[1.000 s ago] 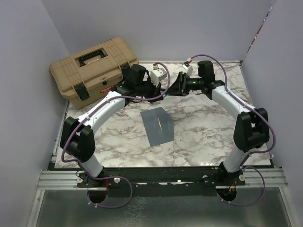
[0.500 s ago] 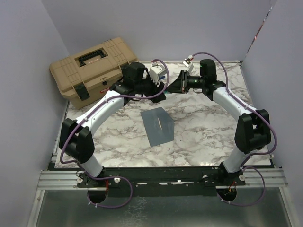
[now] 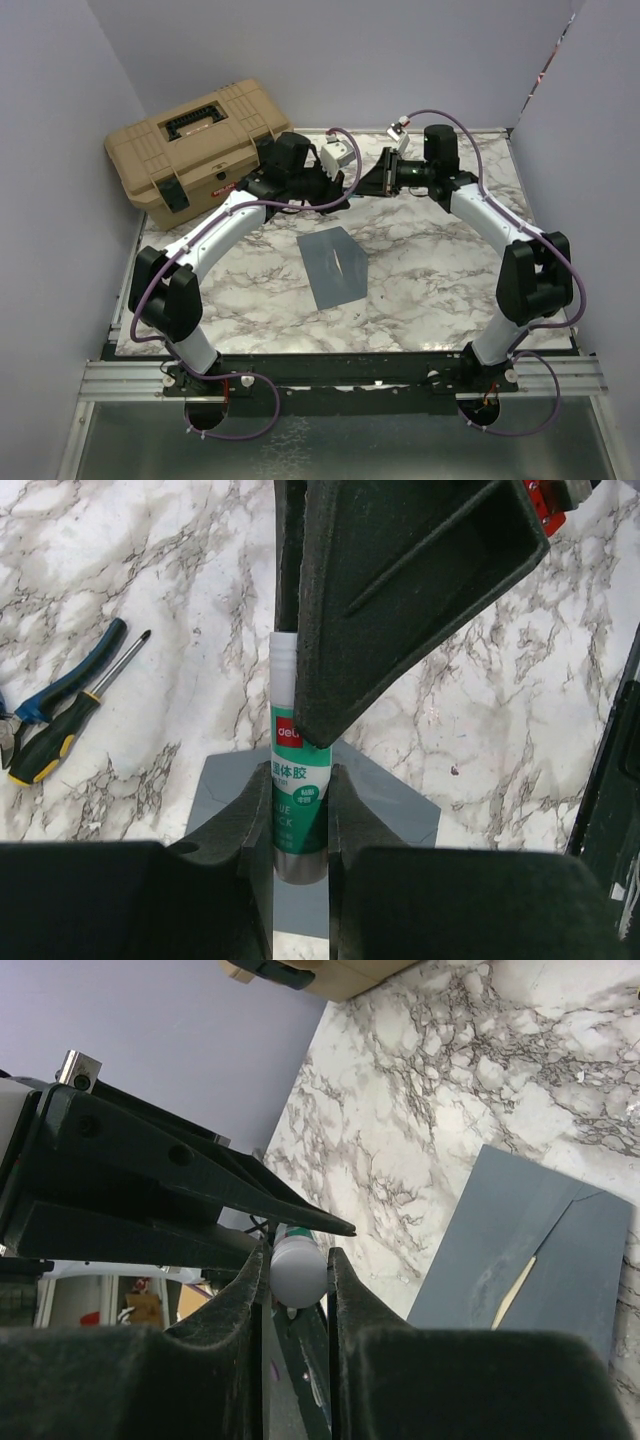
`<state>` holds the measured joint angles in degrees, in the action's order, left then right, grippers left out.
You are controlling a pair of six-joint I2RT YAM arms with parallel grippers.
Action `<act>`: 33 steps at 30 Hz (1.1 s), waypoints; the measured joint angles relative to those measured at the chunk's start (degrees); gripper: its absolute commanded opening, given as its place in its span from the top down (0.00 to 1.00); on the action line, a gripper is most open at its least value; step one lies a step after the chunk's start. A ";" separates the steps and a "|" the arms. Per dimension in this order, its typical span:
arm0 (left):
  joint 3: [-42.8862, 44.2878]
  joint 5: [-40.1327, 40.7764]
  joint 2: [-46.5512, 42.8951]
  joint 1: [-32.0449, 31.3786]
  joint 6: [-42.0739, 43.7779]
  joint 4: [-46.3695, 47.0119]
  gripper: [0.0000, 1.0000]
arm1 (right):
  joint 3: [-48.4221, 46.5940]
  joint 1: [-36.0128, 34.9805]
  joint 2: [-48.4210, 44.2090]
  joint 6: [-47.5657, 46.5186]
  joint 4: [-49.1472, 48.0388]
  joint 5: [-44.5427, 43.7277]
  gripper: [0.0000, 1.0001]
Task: Place the letter into the envelope and seal it
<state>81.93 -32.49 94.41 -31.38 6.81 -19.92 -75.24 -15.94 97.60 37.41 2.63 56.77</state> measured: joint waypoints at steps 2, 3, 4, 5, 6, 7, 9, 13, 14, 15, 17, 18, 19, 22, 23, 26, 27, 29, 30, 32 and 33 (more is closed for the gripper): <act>0.00 -0.07 0.00 -0.02 0.39 0.15 1.00 | 0.20 0.35 -0.46 -0.20 0.07 0.13 1.00; 0.00 -0.15 0.00 -0.20 0.61 0.39 1.00 | 0.35 0.55 -0.74 -0.39 0.04 0.31 1.00; 0.00 -0.22 0.00 -0.33 0.81 0.76 1.00 | 0.44 0.92 -1.07 -0.72 0.04 0.79 1.00; 0.00 -0.28 0.00 -0.55 1.05 1.38 1.00 | 0.44 1.27 -1.31 -1.03 0.04 1.29 1.00; 0.00 -0.39 -0.02 -0.68 1.20 1.88 1.00 | 0.44 1.64 -1.51 -1.33 0.02 1.86 1.00; 0.00 -0.57 -0.02 -0.79 1.31 2.08 1.00 | 0.44 2.03 -1.64 -1.55 0.00 2.58 1.00; -0.07 -1.01 -0.02 -1.01 1.57 2.36 1.00 | 0.44 2.64 -1.77 -2.12 -0.15 4.13 1.00; -0.46 -2.23 -0.26 -1.29 2.69 2.80 1.00 | 0.44 3.58 -1.84 -4.79 0.28 7.74 1.00; -0.57 -2.49 -0.39 -1.33 2.95 2.84 1.00 | 0.42 3.76 -1.95 -6.12 0.72 8.57 1.00; -0.72 -2.75 -0.55 -1.40 3.17 2.86 1.00 | 0.39 3.80 -2.01 -7.76 1.84 9.29 1.00; -0.85 -3.54 -0.79 -1.51 3.61 2.27 1.00 | 0.04 4.17 -2.84 -10.69 3.98 9.60 1.00; -1.42 -3.80 -1.31 -1.31 3.82 -0.13 1.00 | -0.42 4.94 -3.17 -12.07 4.74 9.55 1.00; -2.03 -3.93 -1.64 -0.94 4.02 -1.99 1.00 | -1.09 6.01 -3.52 -13.57 5.42 9.29 1.00; -3.19 -4.09 -1.60 -0.17 4.39 -6.54 1.00 | -2.32 8.79 -5.31 -16.41 6.16 8.13 1.00; -3.56 -4.11 -1.60 0.11 4.50 -7.78 1.00 | -2.32 9.33 -6.03 -16.65 6.19 7.76 1.00; -3.65 -4.09 -1.60 0.13 4.68 -9.62 1.00 | -2.43 9.25 -7.30 -17.05 6.56 5.73 1.00; -3.65 -4.02 -1.60 0.13 4.66 -9.81 1.00 | -2.67 9.14 -7.32 -17.44 7.28 3.96 1.00; -3.63 -3.65 -1.60 0.13 4.57 -9.79 1.00 | -3.08 8.87 -7.15 -17.97 9.60 -1.75 1.00; -3.63 -3.28 -1.60 0.13 4.37 -9.75 1.00 | -3.15 8.72 -7.10 -18.08 11.04 -5.40 1.00; -3.63 -2.36 -1.60 0.13 3.48 -9.14 1.00 | -3.15 8.55 -6.71 -18.32 14.12 -14.29 0.99; -3.63 -1.84 -1.60 0.13 2.86 -8.41 1.00 | -3.13 8.55 -6.29 -18.38 15.72 -19.10 0.99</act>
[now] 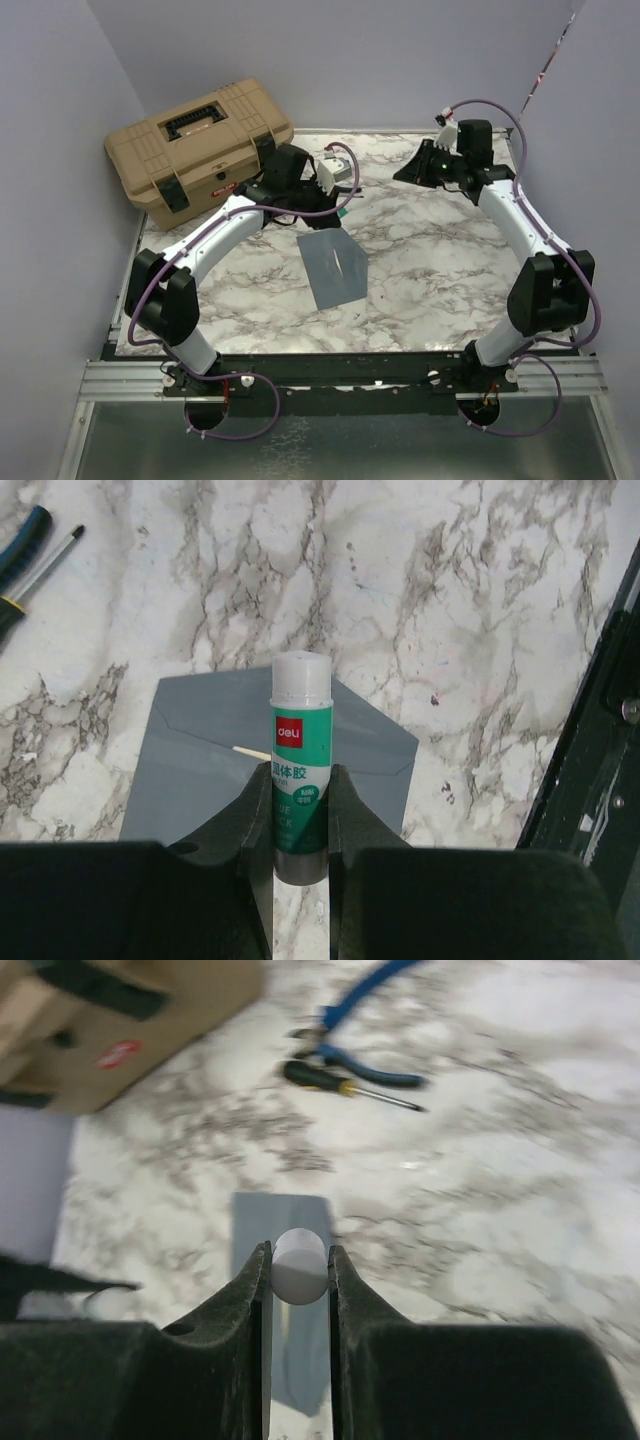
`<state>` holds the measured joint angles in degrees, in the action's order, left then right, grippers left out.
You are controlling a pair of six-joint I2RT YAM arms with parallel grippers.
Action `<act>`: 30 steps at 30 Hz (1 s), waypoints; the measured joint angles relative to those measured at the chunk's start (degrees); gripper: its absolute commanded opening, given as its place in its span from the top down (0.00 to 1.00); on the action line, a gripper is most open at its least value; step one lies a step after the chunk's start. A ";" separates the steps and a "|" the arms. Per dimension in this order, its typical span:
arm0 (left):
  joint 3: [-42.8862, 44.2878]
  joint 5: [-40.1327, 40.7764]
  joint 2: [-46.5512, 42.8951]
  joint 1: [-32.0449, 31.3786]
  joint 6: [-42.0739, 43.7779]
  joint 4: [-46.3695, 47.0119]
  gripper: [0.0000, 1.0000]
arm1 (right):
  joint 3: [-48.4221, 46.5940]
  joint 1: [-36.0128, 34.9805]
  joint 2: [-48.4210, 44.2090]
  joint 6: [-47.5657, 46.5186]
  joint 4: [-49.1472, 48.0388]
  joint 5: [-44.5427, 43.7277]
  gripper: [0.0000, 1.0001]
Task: Place the letter into the envelope and seal it
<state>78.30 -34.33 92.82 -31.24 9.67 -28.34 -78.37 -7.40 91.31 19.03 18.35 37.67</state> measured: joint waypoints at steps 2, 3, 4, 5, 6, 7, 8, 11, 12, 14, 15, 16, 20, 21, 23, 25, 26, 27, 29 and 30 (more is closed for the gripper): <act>-0.02 0.83 -0.02 0.00 -1.25 1.68 1.00 | 0.26 0.00 1.01 0.07 2.80 -9.01 0.99; -0.04 1.46 -0.13 0.00 -2.21 3.06 1.00 | 0.83 0.00 1.36 0.15 3.74 -13.20 0.99; -0.15 2.08 -0.28 0.00 -3.10 4.37 1.00 | 1.66 -0.04 1.57 0.24 4.74 -17.14 0.99; -0.48 2.62 -0.63 0.00 -3.85 5.88 1.00 | 2.60 -0.07 1.70 0.39 5.77 -20.74 0.99; -0.98 3.26 -1.14 0.00 -4.85 7.50 1.00 | 3.39 -0.13 1.90 0.44 6.75 -23.87 0.99; -1.33 3.78 -1.60 0.00 -5.60 8.59 1.00 | 3.93 -0.17 2.21 0.46 7.69 -26.69 0.99; -1.70 4.20 -2.08 0.02 -6.38 10.01 1.00 | 4.26 -0.24 2.64 0.44 8.46 -29.40 1.00; -1.95 4.92 -2.80 0.00 -8.46 13.11 1.00 | 4.52 -0.94 4.63 0.63 10.03 -36.02 0.99; -1.95 5.05 -2.84 0.00 -8.90 13.92 1.00 | 4.52 -1.33 5.57 0.79 10.45 -38.03 0.99; -1.95 5.27 -2.84 0.00 -10.05 15.23 1.00 | 4.52 -1.95 7.10 1.05 10.99 -40.13 1.00; -1.95 5.29 -2.84 0.00 -10.29 15.47 1.00 | 4.55 -2.29 7.87 1.14 11.30 -41.05 1.00; -1.95 5.29 -2.84 0.00 -10.67 15.82 1.00 | 4.66 -2.73 8.72 1.36 11.41 -41.92 0.99; -1.95 5.29 -2.84 0.00 -11.65 16.94 1.00 | 4.83 -4.48 10.84 1.53 11.39 -43.28 0.99; -1.95 5.29 -2.84 0.00 -11.85 17.16 1.00 | 4.83 -5.09 11.26 1.51 11.32 -43.41 0.99; -1.95 5.29 -2.82 0.00 -12.28 17.62 1.00 | 4.83 -6.60 12.22 1.51 11.30 -43.60 0.99; -1.95 5.31 -2.84 0.00 -12.48 17.99 1.00 | 4.81 -8.37 13.49 1.51 11.28 -43.85 0.99; -1.95 5.29 -2.82 0.00 -12.57 18.08 1.00 | 4.76 -9.25 14.23 1.51 11.28 -43.98 0.99; -1.95 5.29 -2.82 0.00 -12.66 18.08 1.00 | 4.74 -9.94 15.02 1.51 11.28 -44.13 0.99; -1.97 5.29 -2.82 0.00 -12.81 18.23 1.00 | 4.72 -11.26 16.52 1.51 11.32 -44.46 0.97; -2.03 5.29 -2.82 0.00 -12.90 18.38 1.00 | 4.72 -11.89 17.20 1.51 11.34 -44.65 0.95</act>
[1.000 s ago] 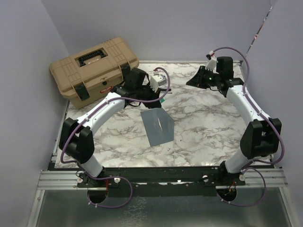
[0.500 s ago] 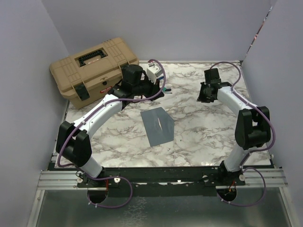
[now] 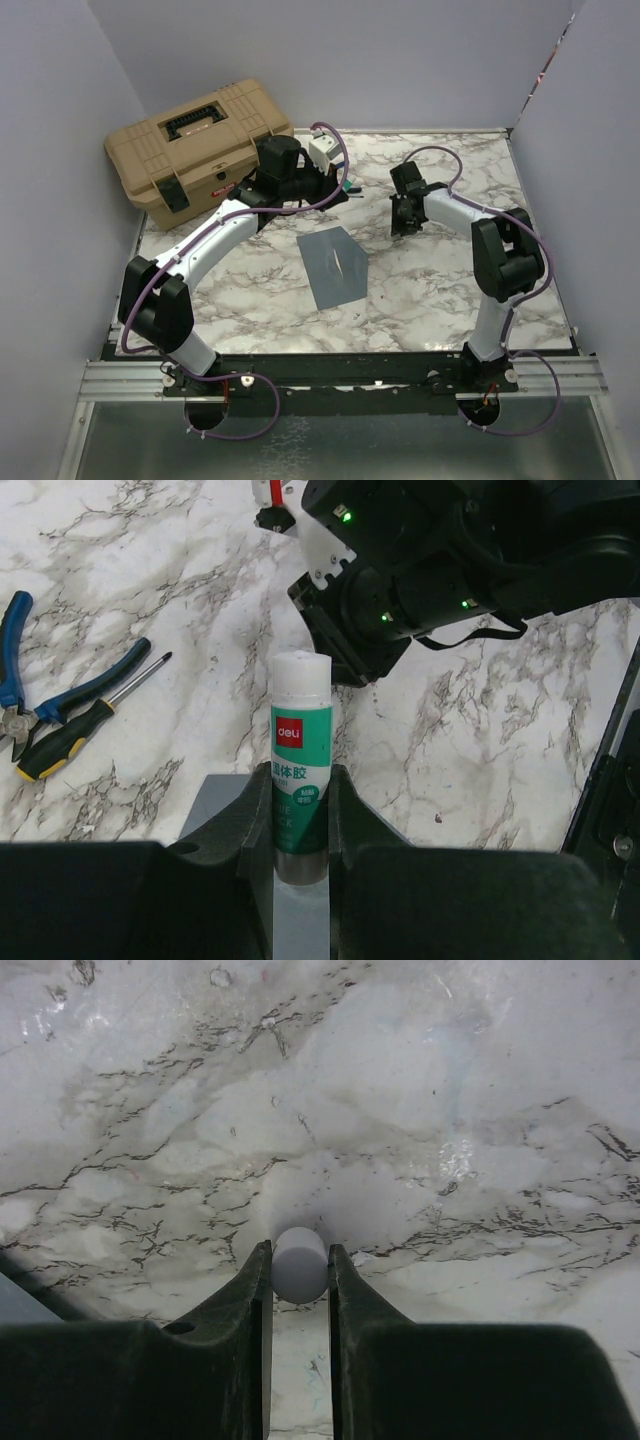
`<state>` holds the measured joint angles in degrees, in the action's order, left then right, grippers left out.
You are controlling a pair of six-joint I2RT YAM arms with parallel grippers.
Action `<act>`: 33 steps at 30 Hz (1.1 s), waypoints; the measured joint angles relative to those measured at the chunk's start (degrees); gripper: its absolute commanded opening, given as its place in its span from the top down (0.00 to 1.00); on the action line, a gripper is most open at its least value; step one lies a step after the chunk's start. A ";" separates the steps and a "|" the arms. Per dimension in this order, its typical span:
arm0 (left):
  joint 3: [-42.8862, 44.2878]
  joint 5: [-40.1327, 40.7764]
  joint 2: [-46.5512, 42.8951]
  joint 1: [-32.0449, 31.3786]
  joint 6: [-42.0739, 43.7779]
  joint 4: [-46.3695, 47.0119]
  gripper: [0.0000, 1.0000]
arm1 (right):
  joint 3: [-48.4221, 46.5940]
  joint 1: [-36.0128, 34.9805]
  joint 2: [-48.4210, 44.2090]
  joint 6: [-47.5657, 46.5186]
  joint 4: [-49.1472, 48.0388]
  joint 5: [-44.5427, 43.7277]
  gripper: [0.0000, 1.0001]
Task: Place the letter into the envelope and seal it
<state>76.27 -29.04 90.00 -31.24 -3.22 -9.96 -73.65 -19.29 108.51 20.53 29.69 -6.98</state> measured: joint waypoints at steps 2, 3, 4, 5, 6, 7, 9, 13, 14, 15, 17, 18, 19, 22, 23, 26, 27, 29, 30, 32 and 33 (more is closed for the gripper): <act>-0.13 0.00 0.00 0.00 -0.11 0.11 1.00 | 0.00 -0.70 0.85 -0.02 0.00 -0.55 0.90; -0.22 0.02 0.00 0.00 -0.17 0.11 1.00 | 0.00 -0.87 1.14 -0.02 0.02 -0.92 0.88; -0.26 0.02 0.00 0.00 -0.20 0.11 1.00 | 0.00 -0.92 1.27 -0.07 0.00 -1.25 0.86; -0.31 0.00 0.00 0.00 -0.22 0.11 1.00 | 0.00 -0.92 1.33 -0.09 -0.02 -1.55 0.84; -0.33 0.02 0.00 0.00 -0.22 0.11 1.00 | 0.00 -0.96 1.33 -0.15 -0.02 -1.88 0.81; -0.33 0.02 0.00 0.00 -0.22 0.13 1.00 | 0.00 -1.05 1.33 -0.28 -0.04 -2.21 0.79; -0.35 0.02 0.00 0.00 -0.22 0.13 1.00 | 0.00 -1.27 1.33 -0.55 -0.09 -2.80 0.77; -0.50 0.11 0.00 0.00 -0.20 0.37 1.00 | 0.48 -1.70 1.33 -0.92 -0.83 -3.39 0.73; -0.61 0.13 0.00 0.00 -0.20 0.48 1.00 | 0.61 -1.81 1.33 -1.05 -1.09 -3.54 0.72; -0.76 0.15 0.00 0.00 -0.20 0.50 1.00 | 0.66 -1.92 1.31 -1.11 -1.29 -3.63 0.70; -0.92 0.17 0.00 0.00 -0.20 0.50 1.00 | 0.79 -2.03 1.31 -1.14 -1.62 -3.74 0.67; -0.98 0.17 0.00 0.00 -0.20 0.50 1.00 | 0.85 -2.05 1.31 -1.16 -1.79 -3.72 0.65; -1.03 0.17 0.00 0.00 -0.20 0.55 1.00 | 0.85 -2.03 1.31 -1.16 -1.84 -3.72 0.63; -1.11 0.20 0.00 0.00 -0.20 0.57 1.00 | 0.87 -2.03 1.29 -1.18 -1.81 -3.72 0.58; -1.14 0.20 0.00 0.00 -0.20 0.57 1.00 | 0.87 -2.03 1.25 -1.20 -1.81 -3.72 0.58; -1.20 0.26 0.00 0.00 -0.20 0.59 1.00 | 0.87 -2.03 1.20 -1.18 -1.79 -3.69 0.57; -1.25 0.31 0.00 0.00 -0.17 0.59 1.00 | 0.87 -2.03 1.20 -1.18 -1.79 -3.69 0.57; -1.36 0.42 0.00 0.00 -0.17 0.66 1.00 | 0.87 -2.03 1.09 -1.18 -1.73 -3.67 0.56; -1.42 0.46 0.00 0.00 -0.17 0.68 1.00 | 0.87 -2.03 1.07 -1.16 -1.68 -3.65 0.55; -1.53 0.61 0.00 0.00 -0.20 0.66 1.00 | 0.83 -2.05 0.90 -1.11 -1.25 -3.61 0.53; -1.55 0.61 0.00 0.00 -0.20 0.66 1.00 | 0.79 -2.05 0.79 -1.11 -0.98 -3.50 0.50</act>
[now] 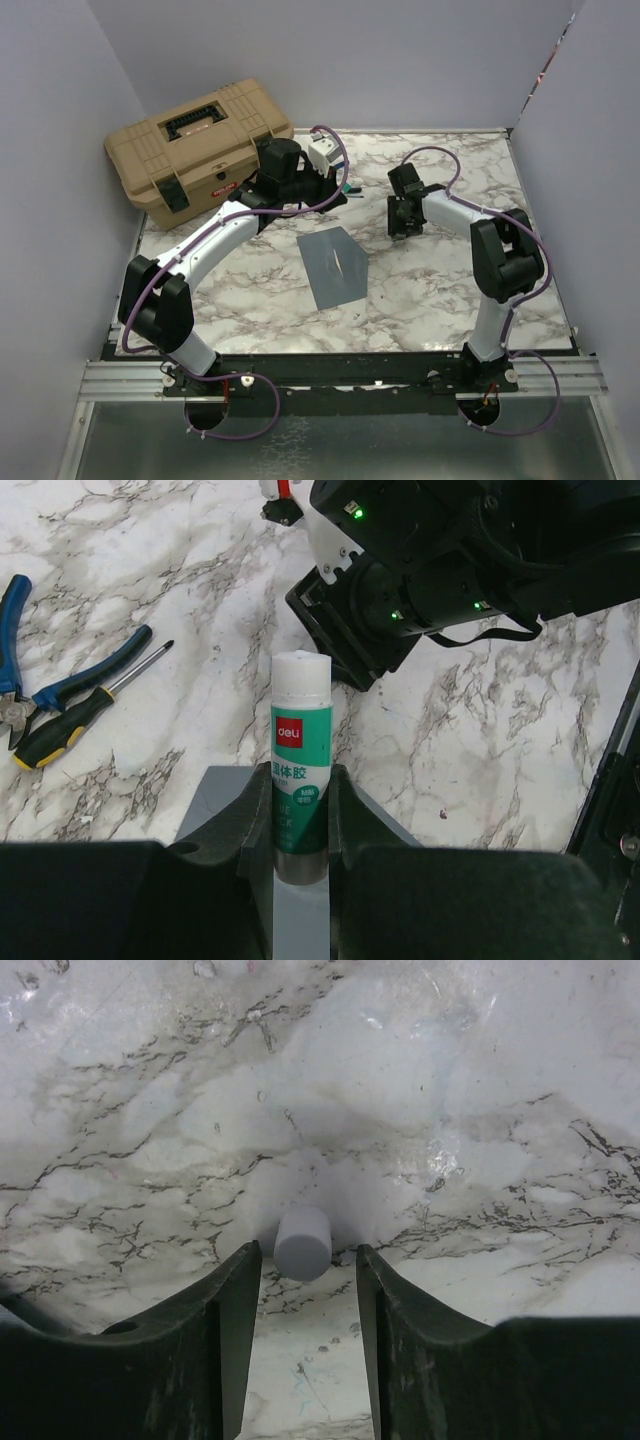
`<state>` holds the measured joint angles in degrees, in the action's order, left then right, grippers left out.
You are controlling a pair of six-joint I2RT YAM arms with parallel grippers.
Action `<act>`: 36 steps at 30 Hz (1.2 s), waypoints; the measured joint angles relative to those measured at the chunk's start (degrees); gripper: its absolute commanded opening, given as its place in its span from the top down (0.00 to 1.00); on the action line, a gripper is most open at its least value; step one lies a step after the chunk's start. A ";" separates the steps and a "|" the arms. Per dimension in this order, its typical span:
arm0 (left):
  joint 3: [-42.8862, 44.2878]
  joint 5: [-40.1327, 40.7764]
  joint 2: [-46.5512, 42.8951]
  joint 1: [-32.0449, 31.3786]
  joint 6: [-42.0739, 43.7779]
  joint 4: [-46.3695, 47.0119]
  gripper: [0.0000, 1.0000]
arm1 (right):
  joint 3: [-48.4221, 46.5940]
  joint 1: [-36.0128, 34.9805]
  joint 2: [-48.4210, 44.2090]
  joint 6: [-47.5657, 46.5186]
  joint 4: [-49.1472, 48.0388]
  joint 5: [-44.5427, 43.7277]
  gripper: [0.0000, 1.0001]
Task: Place the letter into the envelope and seal it
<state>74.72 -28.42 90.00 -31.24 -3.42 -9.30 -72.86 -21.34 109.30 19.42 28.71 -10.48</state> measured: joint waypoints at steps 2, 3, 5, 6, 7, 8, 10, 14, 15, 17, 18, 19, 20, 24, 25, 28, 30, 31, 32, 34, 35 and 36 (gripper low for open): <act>0.00 0.07 0.00 0.00 -0.04 0.04 1.00 | -0.26 -0.02 -0.57 0.20 1.42 0.55 0.46; 0.00 0.13 0.00 0.00 -0.20 0.04 1.00 | -0.28 -0.07 -1.14 0.33 1.86 0.74 0.44; 0.00 0.44 0.00 0.00 -0.68 0.09 1.00 | -0.61 -0.09 -3.37 0.87 3.23 1.20 0.42; 0.00 0.61 0.00 0.00 -1.22 0.22 1.00 | -0.92 -0.09 -4.92 1.18 3.72 1.44 0.41; 0.00 0.72 0.00 0.00 -1.81 0.37 1.00 | -1.22 -0.09 -6.82 1.51 4.04 1.81 0.40; 0.00 0.90 0.00 0.00 -2.62 0.68 1.00 | -1.68 -0.09 -8.81 1.75 4.26 2.14 0.39; 0.00 1.29 0.00 0.00 -4.33 1.75 1.00 | -2.93 -0.09 -12.98 2.19 4.26 2.93 0.38; 0.00 1.99 -0.02 0.00 -7.78 5.62 1.00 | -5.03 -0.07 -21.29 3.56 1.01 7.39 0.32; -0.20 2.08 -0.02 0.00 -9.18 7.61 1.00 | -5.20 -0.09 -23.17 4.33 -0.66 9.33 0.31; -0.81 2.12 -0.22 0.00 -11.43 11.47 1.00 | -5.84 -0.09 -25.94 6.82 -4.13 13.77 0.28; -1.33 2.12 -0.39 0.00 -12.79 13.64 1.00 | -6.34 -0.09 -26.73 8.41 -5.95 16.13 0.26; -1.99 2.12 -0.63 0.00 -14.36 15.89 1.00 | -6.95 -0.09 -27.17 10.38 -7.87 18.47 0.25; -2.45 2.10 -0.76 0.00 -15.65 17.62 1.00 | -7.58 -0.09 -27.28 12.31 -9.90 20.87 0.24; -3.34 2.08 -0.83 0.00 -21.03 23.71 1.00 | -8.31 -0.09 -26.91 19.19 -16.85 29.35 0.22; -3.52 2.10 -0.83 0.00 -22.14 25.05 1.00 | -8.31 -0.09 -26.62 20.50 -18.18 31.17 0.23; -3.98 1.90 -0.83 0.00 -25.59 29.05 1.00 | -8.33 -0.09 -25.27 23.21 -21.00 35.41 0.31; -4.15 1.86 -0.83 0.00 -27.04 30.71 1.00 | -8.33 -0.09 -24.35 24.11 -21.68 37.22 0.37; -4.28 1.81 -0.83 0.00 -27.61 31.50 1.00 | -8.33 -0.09 -23.98 24.26 -21.81 37.99 0.41; -4.39 1.75 -0.83 0.00 -27.98 32.04 1.00 | -8.33 -0.09 -23.71 24.39 -21.90 38.69 0.45; -4.57 1.42 -0.83 0.00 -28.92 32.87 1.00 | -8.33 -0.09 -23.56 24.55 -22.23 39.78 0.52; -4.70 1.11 -0.83 0.00 -29.27 33.35 1.00 | -8.31 -0.09 -23.56 24.50 -22.56 40.19 0.54; -4.85 0.74 -0.83 0.00 -29.66 33.68 1.00 | -8.33 -0.09 -23.56 24.46 -23.02 40.54 0.56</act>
<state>69.87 -27.68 89.17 -31.24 -33.08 24.38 -81.19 -21.43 85.73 43.88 5.69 30.06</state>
